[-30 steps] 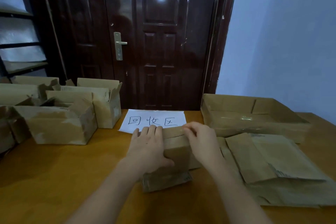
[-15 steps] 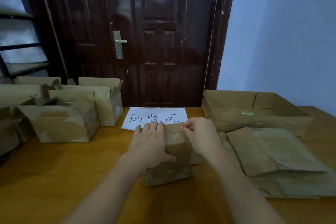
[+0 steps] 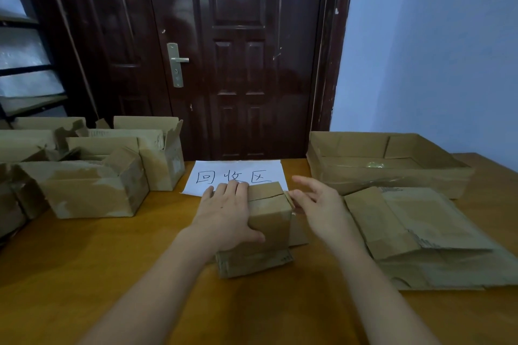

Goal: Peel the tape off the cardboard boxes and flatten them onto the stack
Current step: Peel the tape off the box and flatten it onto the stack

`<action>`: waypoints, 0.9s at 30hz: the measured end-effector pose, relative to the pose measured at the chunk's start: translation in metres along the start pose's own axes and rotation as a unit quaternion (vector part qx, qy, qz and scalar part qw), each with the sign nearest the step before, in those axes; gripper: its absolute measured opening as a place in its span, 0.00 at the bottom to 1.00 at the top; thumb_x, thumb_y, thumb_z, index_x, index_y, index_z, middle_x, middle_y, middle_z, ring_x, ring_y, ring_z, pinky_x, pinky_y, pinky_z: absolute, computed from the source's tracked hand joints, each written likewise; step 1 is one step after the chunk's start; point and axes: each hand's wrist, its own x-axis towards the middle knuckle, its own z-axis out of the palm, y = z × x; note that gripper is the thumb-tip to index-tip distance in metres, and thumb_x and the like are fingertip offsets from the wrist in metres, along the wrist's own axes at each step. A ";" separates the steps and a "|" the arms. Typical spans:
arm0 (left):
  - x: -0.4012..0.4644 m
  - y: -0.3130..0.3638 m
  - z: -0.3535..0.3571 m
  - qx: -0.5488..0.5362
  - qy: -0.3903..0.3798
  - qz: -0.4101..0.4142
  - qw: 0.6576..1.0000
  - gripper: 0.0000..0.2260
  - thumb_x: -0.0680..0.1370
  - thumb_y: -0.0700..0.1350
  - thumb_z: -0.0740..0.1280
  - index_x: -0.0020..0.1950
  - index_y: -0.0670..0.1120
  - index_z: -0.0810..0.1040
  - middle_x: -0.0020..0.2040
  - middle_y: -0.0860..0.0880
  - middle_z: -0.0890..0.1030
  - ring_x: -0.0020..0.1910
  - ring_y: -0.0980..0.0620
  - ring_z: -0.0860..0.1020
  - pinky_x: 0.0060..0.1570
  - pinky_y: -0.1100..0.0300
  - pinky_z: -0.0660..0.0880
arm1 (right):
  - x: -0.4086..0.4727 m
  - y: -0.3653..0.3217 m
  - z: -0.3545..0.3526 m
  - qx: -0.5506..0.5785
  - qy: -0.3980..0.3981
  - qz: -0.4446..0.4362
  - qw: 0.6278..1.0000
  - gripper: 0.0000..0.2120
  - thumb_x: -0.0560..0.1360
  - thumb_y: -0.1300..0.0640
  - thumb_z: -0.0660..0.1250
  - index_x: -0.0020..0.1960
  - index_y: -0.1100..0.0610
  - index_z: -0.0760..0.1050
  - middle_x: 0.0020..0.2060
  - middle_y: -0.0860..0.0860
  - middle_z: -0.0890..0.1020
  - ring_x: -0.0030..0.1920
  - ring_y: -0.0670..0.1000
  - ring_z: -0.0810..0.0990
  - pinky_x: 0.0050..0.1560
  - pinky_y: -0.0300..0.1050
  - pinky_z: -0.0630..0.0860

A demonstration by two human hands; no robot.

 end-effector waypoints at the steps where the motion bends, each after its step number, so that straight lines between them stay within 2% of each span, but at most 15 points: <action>1: 0.000 0.000 -0.001 -0.001 -0.001 0.001 1.000 0.50 0.67 0.75 0.71 0.79 0.51 0.56 0.74 0.51 0.66 0.74 0.47 0.64 0.78 0.44 0.59 | -0.001 0.000 0.000 0.052 -0.007 0.037 0.998 0.18 0.81 0.56 0.68 0.69 0.47 0.75 0.56 0.45 0.85 0.56 0.44 0.83 0.56 0.43 0.82; 3: -0.001 0.000 -0.001 0.000 0.001 0.004 1.000 0.50 0.67 0.75 0.71 0.79 0.51 0.56 0.74 0.51 0.66 0.74 0.47 0.65 0.78 0.44 0.59 | -0.001 0.003 0.002 0.136 -0.039 0.123 0.982 0.16 0.80 0.55 0.69 0.67 0.49 0.76 0.55 0.46 0.85 0.55 0.46 0.83 0.54 0.42 0.82; 5: -0.002 0.000 -0.002 0.001 0.001 0.006 1.000 0.49 0.68 0.74 0.71 0.79 0.51 0.56 0.74 0.51 0.66 0.74 0.47 0.65 0.78 0.44 0.59 | -0.001 0.005 0.004 0.174 -0.087 0.179 0.964 0.09 0.82 0.54 0.67 0.60 0.53 0.82 0.50 0.47 0.87 0.55 0.48 0.83 0.54 0.43 0.82; 7: -0.002 0.001 -0.002 0.001 -0.003 0.006 1.000 0.49 0.68 0.74 0.71 0.79 0.51 0.56 0.74 0.51 0.66 0.74 0.47 0.65 0.78 0.44 0.59 | 0.000 0.004 0.004 0.158 -0.100 0.177 0.966 0.09 0.82 0.53 0.65 0.51 0.51 0.85 0.45 0.46 0.87 0.53 0.48 0.84 0.51 0.41 0.82; 9: -0.002 0.001 -0.003 0.001 -0.005 0.007 1.000 0.49 0.68 0.74 0.71 0.79 0.51 0.56 0.74 0.51 0.66 0.74 0.47 0.65 0.78 0.44 0.59 | 0.003 0.001 0.004 0.105 -0.079 0.155 0.979 0.10 0.82 0.54 0.66 0.48 0.53 0.85 0.43 0.47 0.87 0.50 0.47 0.84 0.49 0.39 0.81; 12: -0.002 0.000 -0.002 -0.001 -0.003 0.007 1.000 0.49 0.67 0.74 0.71 0.79 0.51 0.56 0.74 0.51 0.67 0.74 0.47 0.65 0.78 0.44 0.59 | 0.007 -0.002 0.007 0.039 -0.060 0.138 0.988 0.11 0.81 0.57 0.67 0.44 0.57 0.85 0.42 0.52 0.86 0.48 0.49 0.84 0.52 0.43 0.82; 15: -0.002 -0.001 -0.001 -0.001 0.001 0.008 1.000 0.50 0.67 0.74 0.71 0.79 0.51 0.56 0.74 0.51 0.67 0.73 0.47 0.65 0.78 0.44 0.59 | 0.006 -0.003 0.002 0.077 -0.089 0.152 0.981 0.08 0.80 0.57 0.68 0.45 0.54 0.85 0.41 0.48 0.87 0.49 0.48 0.85 0.50 0.42 0.83; 17: -0.002 -0.001 -0.001 -0.001 0.000 0.009 1.000 0.50 0.67 0.74 0.72 0.79 0.51 0.56 0.74 0.51 0.67 0.73 0.47 0.65 0.78 0.44 0.59 | 0.003 -0.005 -0.003 0.157 -0.111 0.186 0.963 0.06 0.80 0.58 0.69 0.48 0.52 0.85 0.44 0.47 0.87 0.52 0.49 0.84 0.50 0.41 0.83; 19: -0.003 0.000 -0.002 -0.001 -0.002 0.011 1.000 0.49 0.68 0.74 0.72 0.79 0.51 0.57 0.73 0.51 0.67 0.73 0.47 0.65 0.78 0.44 0.59 | 0.001 -0.004 -0.003 0.178 -0.111 0.198 0.958 0.05 0.80 0.57 0.70 0.48 0.51 0.84 0.46 0.48 0.87 0.53 0.49 0.84 0.51 0.41 0.83; 22: -0.004 0.000 -0.004 0.000 -0.004 0.015 1.000 0.49 0.68 0.73 0.72 0.79 0.51 0.57 0.74 0.50 0.66 0.74 0.47 0.65 0.78 0.43 0.59 | 0.003 -0.004 0.001 0.095 -0.079 0.161 0.979 0.06 0.79 0.55 0.71 0.46 0.49 0.86 0.42 0.44 0.87 0.50 0.47 0.84 0.51 0.42 0.82; 24: -0.005 0.001 -0.005 0.001 -0.008 0.015 1.000 0.49 0.68 0.73 0.72 0.79 0.51 0.57 0.74 0.50 0.66 0.74 0.47 0.65 0.78 0.43 0.58 | 0.006 -0.006 0.004 0.051 -0.053 0.146 0.987 0.06 0.77 0.56 0.73 0.42 0.50 0.86 0.39 0.44 0.86 0.47 0.47 0.83 0.45 0.38 0.79; 27: -0.006 0.001 -0.006 -0.005 -0.006 0.017 1.000 0.48 0.69 0.73 0.72 0.79 0.51 0.57 0.74 0.50 0.66 0.74 0.47 0.65 0.78 0.43 0.58 | 0.008 -0.001 0.008 0.017 -0.023 0.163 0.986 0.04 0.76 0.57 0.74 0.41 0.52 0.84 0.40 0.46 0.85 0.47 0.46 0.81 0.38 0.35 0.70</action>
